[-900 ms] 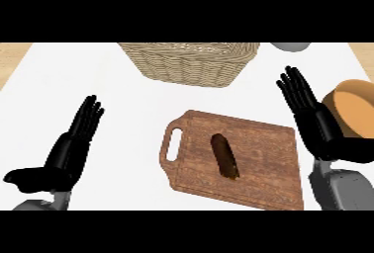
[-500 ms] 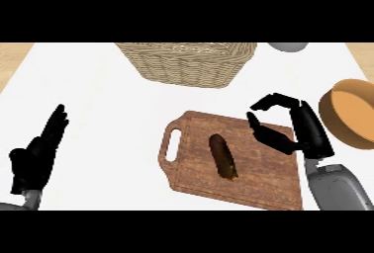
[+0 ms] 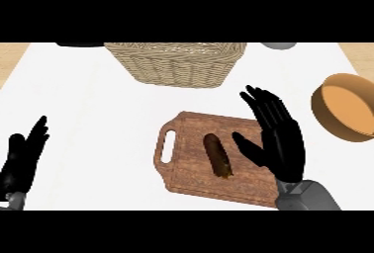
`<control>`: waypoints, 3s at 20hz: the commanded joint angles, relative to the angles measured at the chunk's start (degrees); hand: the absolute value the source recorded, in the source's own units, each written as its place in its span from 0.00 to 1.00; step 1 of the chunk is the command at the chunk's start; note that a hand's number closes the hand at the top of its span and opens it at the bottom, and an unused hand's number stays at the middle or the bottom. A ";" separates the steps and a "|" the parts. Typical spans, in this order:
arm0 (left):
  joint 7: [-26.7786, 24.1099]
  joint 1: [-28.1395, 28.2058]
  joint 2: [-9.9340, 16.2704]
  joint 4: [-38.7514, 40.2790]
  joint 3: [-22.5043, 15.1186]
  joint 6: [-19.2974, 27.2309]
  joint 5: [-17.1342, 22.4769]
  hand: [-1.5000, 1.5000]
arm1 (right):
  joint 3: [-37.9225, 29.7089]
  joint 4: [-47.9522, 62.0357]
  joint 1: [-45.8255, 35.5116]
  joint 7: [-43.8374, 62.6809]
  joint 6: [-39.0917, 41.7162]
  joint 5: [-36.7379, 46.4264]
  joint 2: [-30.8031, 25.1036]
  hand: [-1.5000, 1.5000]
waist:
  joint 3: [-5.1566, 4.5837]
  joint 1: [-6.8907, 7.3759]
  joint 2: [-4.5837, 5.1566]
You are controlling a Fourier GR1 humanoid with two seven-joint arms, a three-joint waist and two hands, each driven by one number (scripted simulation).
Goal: Pick the sweet potato from the cutting board and place it in the pot
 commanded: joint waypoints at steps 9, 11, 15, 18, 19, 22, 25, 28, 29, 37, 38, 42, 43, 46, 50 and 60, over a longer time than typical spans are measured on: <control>5.87 -2.13 0.92 0.53 0.00 1.03 -0.58 0.50 | 12.23 0.78 5.91 33.13 22.35 39.79 12.12 0.00 | -0.11 -1.28 -0.48; 6.63 -2.58 1.17 -0.29 -0.77 1.29 -1.49 0.50 | 15.36 0.81 6.19 39.20 29.42 41.40 12.20 0.00 | 0.01 -0.36 -0.29; 7.76 -4.89 0.99 0.17 -0.67 0.40 -1.11 0.50 | 21.95 -1.48 7.50 51.73 42.98 38.19 12.28 0.00 | 0.16 0.39 0.35; 7.38 -5.00 -0.84 -1.04 -3.03 1.65 -3.24 0.50 | 26.22 -2.19 4.19 61.57 50.51 31.74 12.30 0.00 | 0.35 2.72 0.87; 8.29 -6.35 0.56 0.22 -1.37 0.80 -2.41 0.50 | 28.23 -2.76 4.04 64.42 52.89 31.54 12.30 0.00 | 0.31 2.58 0.88; 8.03 -6.42 -1.10 0.22 -2.90 1.22 -3.54 0.50 | 29.31 -3.97 1.31 70.20 54.97 28.13 12.29 0.00 | 0.33 3.04 0.97; 9.73 -7.60 0.32 0.13 -1.26 -0.11 -2.38 0.50 | 28.68 -4.44 0.43 73.34 55.95 27.36 12.27 0.00 | 0.35 2.90 0.85; 9.38 -8.17 -0.77 0.80 -2.11 0.61 -3.75 0.50 | 29.46 -3.71 -0.43 76.21 53.89 25.50 12.26 0.00 | 0.36 2.93 0.91; 8.47 -5.98 -2.39 -1.34 -3.35 2.47 -4.77 0.50 | 29.62 -3.41 0.26 76.42 54.23 24.47 12.26 0.00 | 0.39 3.44 0.75; 9.96 -8.43 -1.10 -0.09 -1.08 0.03 -3.90 0.50 | 26.33 2.58 -2.48 76.73 51.85 21.77 12.25 0.00 | 0.43 3.00 0.95; 10.71 -7.22 -0.45 -1.23 -1.46 -0.69 -3.77 0.50 | 26.68 1.12 -3.98 77.85 53.92 20.90 12.25 0.00 | 0.43 3.43 0.81; 11.62 -6.51 -0.46 -3.42 -1.50 -0.09 -4.80 0.50 | 27.32 3.49 -4.62 77.85 51.40 19.80 12.25 0.00 | 0.47 3.47 0.70; 8.44 -6.68 -1.88 0.47 -0.58 0.20 -4.97 0.50 | 26.25 5.32 -6.13 77.09 51.49 19.34 12.25 0.00 | 0.40 3.13 0.96; 10.12 -7.21 -2.02 -0.47 -0.96 -0.13 -5.38 0.50 | 25.44 6.77 -9.32 77.13 51.51 18.57 12.25 0.00 | 0.43 3.09 0.90; 11.56 -8.42 -2.44 -0.42 -1.07 0.08 -6.09 0.50 | 24.01 8.55 -6.71 76.74 50.05 19.73 12.25 0.00 | 0.45 2.60 0.87; 8.10 -6.87 -2.34 1.18 1.35 -2.88 -5.27 0.50 | 21.71 11.93 -7.04 76.72 48.82 16.51 12.24 0.00 | 0.41 2.84 1.00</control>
